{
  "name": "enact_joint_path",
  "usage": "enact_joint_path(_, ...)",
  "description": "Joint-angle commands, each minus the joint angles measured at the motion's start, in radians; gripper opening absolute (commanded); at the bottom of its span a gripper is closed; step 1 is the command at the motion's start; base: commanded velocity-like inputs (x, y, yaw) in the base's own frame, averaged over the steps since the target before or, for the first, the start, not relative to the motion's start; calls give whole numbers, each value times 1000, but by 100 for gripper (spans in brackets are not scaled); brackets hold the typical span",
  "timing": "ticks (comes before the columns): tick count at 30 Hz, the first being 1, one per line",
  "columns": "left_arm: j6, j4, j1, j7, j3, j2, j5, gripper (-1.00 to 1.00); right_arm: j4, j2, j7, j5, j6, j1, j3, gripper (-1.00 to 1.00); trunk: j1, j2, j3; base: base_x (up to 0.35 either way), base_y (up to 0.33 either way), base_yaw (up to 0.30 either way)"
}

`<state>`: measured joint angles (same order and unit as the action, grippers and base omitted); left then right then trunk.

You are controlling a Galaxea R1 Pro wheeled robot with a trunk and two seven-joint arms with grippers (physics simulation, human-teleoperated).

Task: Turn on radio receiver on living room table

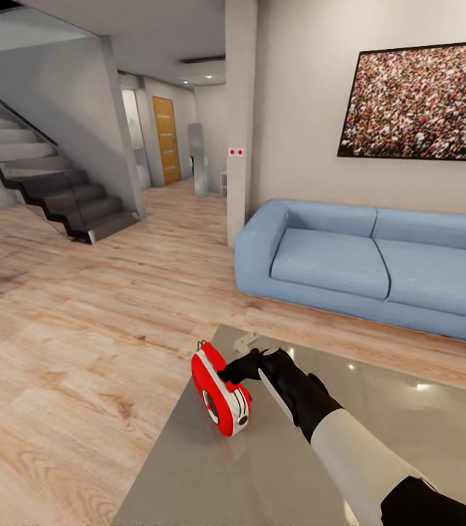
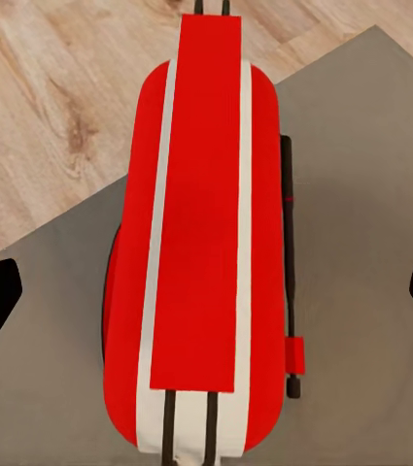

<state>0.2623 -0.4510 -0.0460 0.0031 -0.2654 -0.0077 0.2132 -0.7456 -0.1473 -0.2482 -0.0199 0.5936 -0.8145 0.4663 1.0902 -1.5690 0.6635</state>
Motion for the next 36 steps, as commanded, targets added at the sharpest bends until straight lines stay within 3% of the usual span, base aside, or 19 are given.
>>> enact_joint_path(1,0,0,0,0,0,0,0,100,0,0,0,0,0,0,0,100,0,0,2,0,0,0)
enact_joint_path(36,0,0,0,0,0,-1,0,100,2,0,1,1,-3,0,2,100,0,0,58,0,0,0)
